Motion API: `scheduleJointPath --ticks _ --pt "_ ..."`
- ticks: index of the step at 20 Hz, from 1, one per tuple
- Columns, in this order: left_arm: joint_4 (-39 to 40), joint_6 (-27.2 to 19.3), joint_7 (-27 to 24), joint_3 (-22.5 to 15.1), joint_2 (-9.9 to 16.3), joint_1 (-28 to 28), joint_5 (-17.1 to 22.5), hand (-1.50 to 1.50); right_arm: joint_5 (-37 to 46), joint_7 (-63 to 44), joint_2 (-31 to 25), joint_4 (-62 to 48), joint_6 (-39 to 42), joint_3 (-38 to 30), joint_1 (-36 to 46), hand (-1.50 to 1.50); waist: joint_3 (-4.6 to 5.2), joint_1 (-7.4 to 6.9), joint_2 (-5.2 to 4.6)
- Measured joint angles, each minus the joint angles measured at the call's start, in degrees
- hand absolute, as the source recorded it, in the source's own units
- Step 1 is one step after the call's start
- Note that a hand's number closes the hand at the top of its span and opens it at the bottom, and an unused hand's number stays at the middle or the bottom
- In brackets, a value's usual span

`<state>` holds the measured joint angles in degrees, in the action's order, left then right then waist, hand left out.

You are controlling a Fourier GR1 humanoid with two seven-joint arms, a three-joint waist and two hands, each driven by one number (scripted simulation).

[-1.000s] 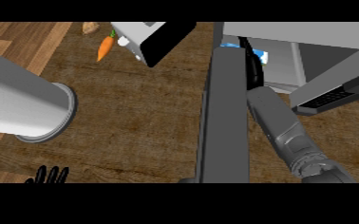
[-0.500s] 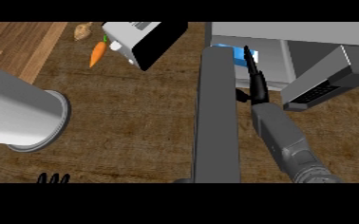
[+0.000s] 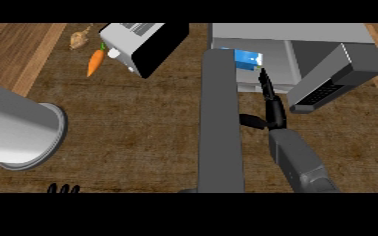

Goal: Pick up the milk, place it into the microwave and close the microwave

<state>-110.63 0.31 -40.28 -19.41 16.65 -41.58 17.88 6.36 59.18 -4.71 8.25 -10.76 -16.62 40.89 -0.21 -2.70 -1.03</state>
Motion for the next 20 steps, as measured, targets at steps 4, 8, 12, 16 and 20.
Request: scheduleJointPath --ticks 4,8,12,16,20 --pt "-1.36 -0.88 1.30 -1.12 0.24 -0.87 -1.48 -1.50 0.05 0.38 -0.42 0.64 4.71 0.57 -2.15 -1.50 0.05 0.76 0.35" --pt "-0.89 -1.01 3.21 -1.95 0.76 0.01 -2.78 -1.50 0.71 0.89 -1.30 1.97 8.30 1.92 -5.78 -1.50 0.11 1.59 0.68" --pt "1.50 -2.15 4.95 -3.53 -1.00 3.04 -4.40 -1.50 0.51 1.56 -2.95 4.06 10.39 2.34 -9.90 -1.50 0.14 2.12 0.83" --pt "3.13 -1.23 5.81 -5.11 -1.21 4.86 -5.12 -1.50 -0.34 1.70 -4.94 7.41 12.51 2.44 -14.13 1.50 0.17 2.66 1.02" --pt "5.53 0.10 8.34 -7.10 -0.79 8.68 -7.07 -1.50 -1.42 1.54 -7.60 11.01 14.31 2.18 -17.53 1.50 0.21 3.15 1.10"
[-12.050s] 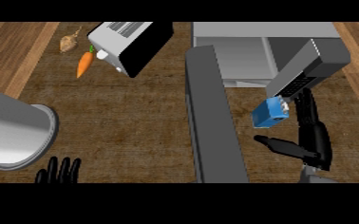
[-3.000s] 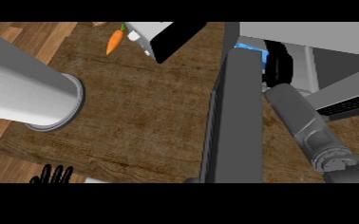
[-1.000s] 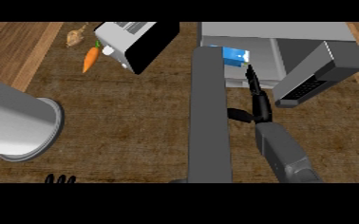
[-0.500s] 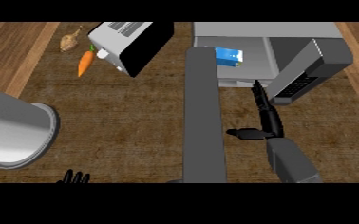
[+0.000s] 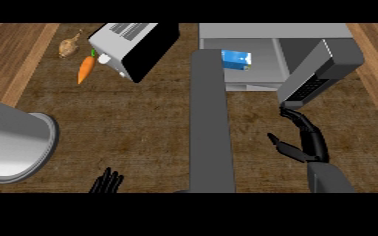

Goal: Pick up the milk, place it into the microwave and close the microwave

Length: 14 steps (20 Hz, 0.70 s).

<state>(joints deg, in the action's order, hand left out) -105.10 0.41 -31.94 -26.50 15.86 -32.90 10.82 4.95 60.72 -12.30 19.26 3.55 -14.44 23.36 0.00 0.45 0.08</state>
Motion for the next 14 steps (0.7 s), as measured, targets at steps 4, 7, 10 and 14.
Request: scheduleJointPath --ticks 4,7,10,14 --pt "2.54 0.74 3.46 -1.45 0.02 4.97 -2.54 1.50 -1.34 -0.54 -2.32 2.36 1.85 -0.48 -3.44 -1.50 0.00 0.04 -0.04" --pt "4.65 0.01 4.89 -2.76 -0.95 8.57 -5.76 1.50 -3.13 -1.27 -4.49 4.21 3.57 -1.41 -6.42 -1.50 0.00 0.12 -0.01" --pt "7.38 -0.98 7.26 -4.65 -3.48 12.52 -8.39 1.50 -4.82 -1.86 -6.36 6.25 5.09 -2.08 -9.07 -1.50 0.00 0.19 -0.02" --pt "11.53 -2.51 8.97 -5.66 -7.23 17.19 -10.75 1.50 -7.43 -3.16 -9.06 8.27 7.67 -3.17 -11.72 -1.50 -0.04 0.09 0.00"
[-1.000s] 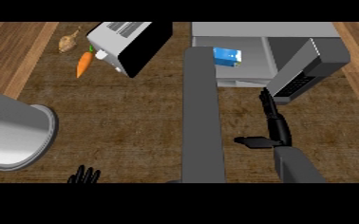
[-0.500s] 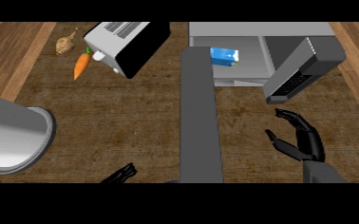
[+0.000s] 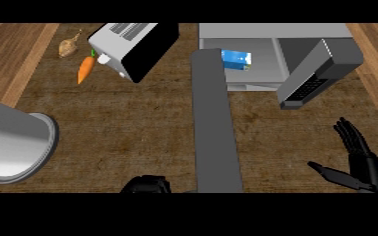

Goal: Pick up the milk, place it into the microwave and close the microwave

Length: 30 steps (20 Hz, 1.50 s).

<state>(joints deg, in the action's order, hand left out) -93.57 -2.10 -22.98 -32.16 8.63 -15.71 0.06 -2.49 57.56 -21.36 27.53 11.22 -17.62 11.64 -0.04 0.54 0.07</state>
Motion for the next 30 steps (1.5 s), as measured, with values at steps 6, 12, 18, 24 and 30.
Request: scheduleJointPath --ticks 6,12,18,24,30 --pt "7.70 -2.76 1.94 2.31 -4.23 8.36 -3.21 1.50 -2.00 -0.36 -3.06 -0.59 1.80 -1.13 -1.69 -1.50 -0.03 -0.19 -0.14" --pt "16.64 1.53 8.98 -0.54 -5.79 17.14 -6.22 1.50 -3.39 -1.90 -5.00 1.95 4.12 -0.51 -2.70 -1.50 -0.06 0.63 -0.23" --pt "26.34 5.12 13.21 -5.89 -8.06 25.11 -5.37 1.50 -4.80 -2.29 -6.57 3.68 5.68 -0.07 -3.85 -1.50 -0.05 1.30 -0.34" --pt "32.34 0.09 11.69 -13.44 -8.28 32.56 -0.25 1.50 -5.97 -2.80 -6.86 6.38 7.11 1.21 -4.07 -1.50 0.00 2.18 -0.47" --pt "34.68 -7.60 8.86 -19.83 -7.48 37.12 6.70 1.50 -6.94 -4.23 -6.71 10.14 8.50 3.48 -2.42 -1.50 0.07 3.70 -0.83"
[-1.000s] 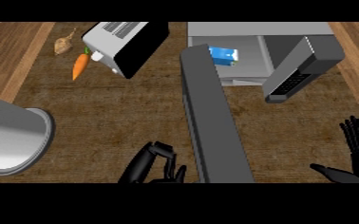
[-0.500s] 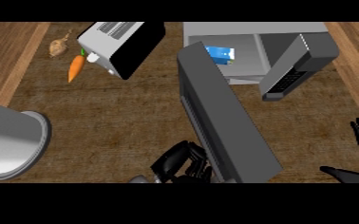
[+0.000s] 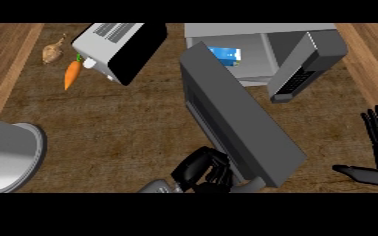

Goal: Pick up the milk, place it into the microwave and close the microwave

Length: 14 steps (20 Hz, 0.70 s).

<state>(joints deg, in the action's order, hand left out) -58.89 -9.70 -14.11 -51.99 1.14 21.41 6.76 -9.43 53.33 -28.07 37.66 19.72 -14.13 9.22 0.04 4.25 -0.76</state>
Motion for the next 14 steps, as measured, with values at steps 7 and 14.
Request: scheduleJointPath --ticks 7,14 --pt "0.59 -8.29 -0.22 -4.13 0.38 5.04 8.06 1.50 -1.96 -2.42 -0.13 5.26 1.11 2.08 0.93 -1.50 0.12 3.00 -0.33" --pt "1.62 -12.38 -0.39 -5.24 -0.57 12.40 13.77 1.50 -3.86 -5.87 -0.25 10.02 2.41 4.38 2.44 -1.50 0.19 6.50 -0.89"
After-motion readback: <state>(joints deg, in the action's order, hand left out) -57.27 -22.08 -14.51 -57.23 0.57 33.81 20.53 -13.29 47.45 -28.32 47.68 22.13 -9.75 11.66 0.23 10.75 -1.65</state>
